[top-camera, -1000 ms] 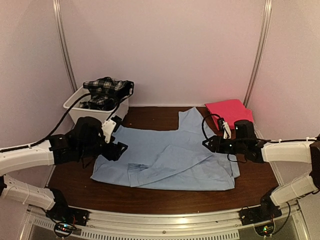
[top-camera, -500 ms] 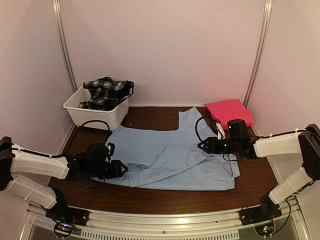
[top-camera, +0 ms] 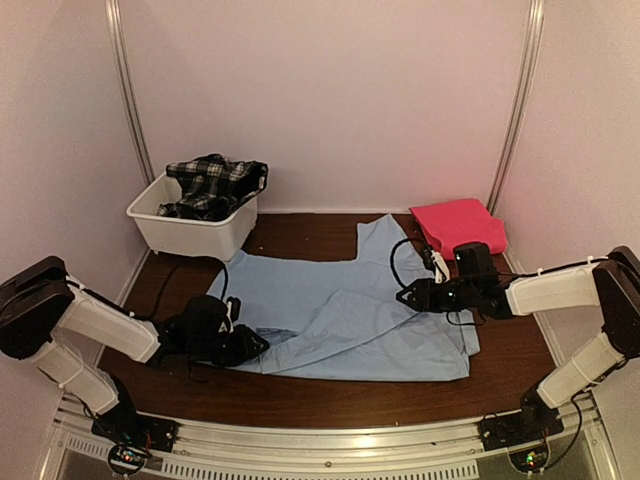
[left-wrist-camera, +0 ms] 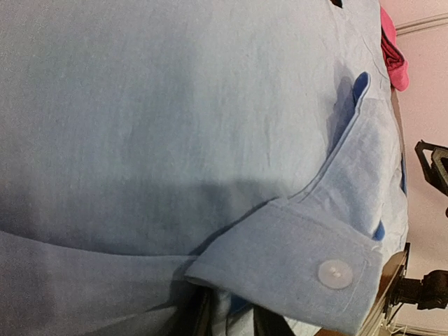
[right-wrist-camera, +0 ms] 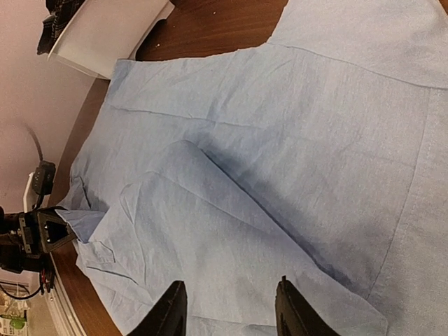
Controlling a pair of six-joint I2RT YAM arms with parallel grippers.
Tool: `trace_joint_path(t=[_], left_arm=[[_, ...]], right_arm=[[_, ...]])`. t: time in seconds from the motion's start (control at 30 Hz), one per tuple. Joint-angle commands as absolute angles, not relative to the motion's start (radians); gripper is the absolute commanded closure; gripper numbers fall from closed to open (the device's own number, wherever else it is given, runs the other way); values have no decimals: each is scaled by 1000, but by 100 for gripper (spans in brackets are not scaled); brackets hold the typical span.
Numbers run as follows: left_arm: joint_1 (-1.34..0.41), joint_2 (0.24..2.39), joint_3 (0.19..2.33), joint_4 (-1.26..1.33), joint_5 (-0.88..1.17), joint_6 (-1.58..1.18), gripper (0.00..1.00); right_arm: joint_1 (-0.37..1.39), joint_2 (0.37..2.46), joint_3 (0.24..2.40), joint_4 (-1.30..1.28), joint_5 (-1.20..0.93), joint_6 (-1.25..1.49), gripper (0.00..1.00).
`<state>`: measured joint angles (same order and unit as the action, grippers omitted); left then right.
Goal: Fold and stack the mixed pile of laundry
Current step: Adjust the 1/3-folded T-shirt at the center of the board.
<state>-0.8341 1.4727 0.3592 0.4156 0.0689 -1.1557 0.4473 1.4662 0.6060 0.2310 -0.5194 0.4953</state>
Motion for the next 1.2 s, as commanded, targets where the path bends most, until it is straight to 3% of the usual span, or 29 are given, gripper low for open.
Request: trace_joint_path(t=[0.0,0.17,0.53,0.7,1.17], left_arm=[[-834,1486,367,516,99,-1170,83],[-834,1410,395,384,44,-1148,100],[-830,1273,572,-90,-65,-1001,100],[-765,1264,648,-301,-85,-933,100],[-514,1265,732,-517,-11,-740,100]], right_arm=[[438,1406,567,176,-488,478,55],[397,1340,494,179,-492,500,52],[354,1270,439,146,-540,522,52],[353,1219,405,120,-520,531,45],[347,1183,401,58,-505,507,40]])
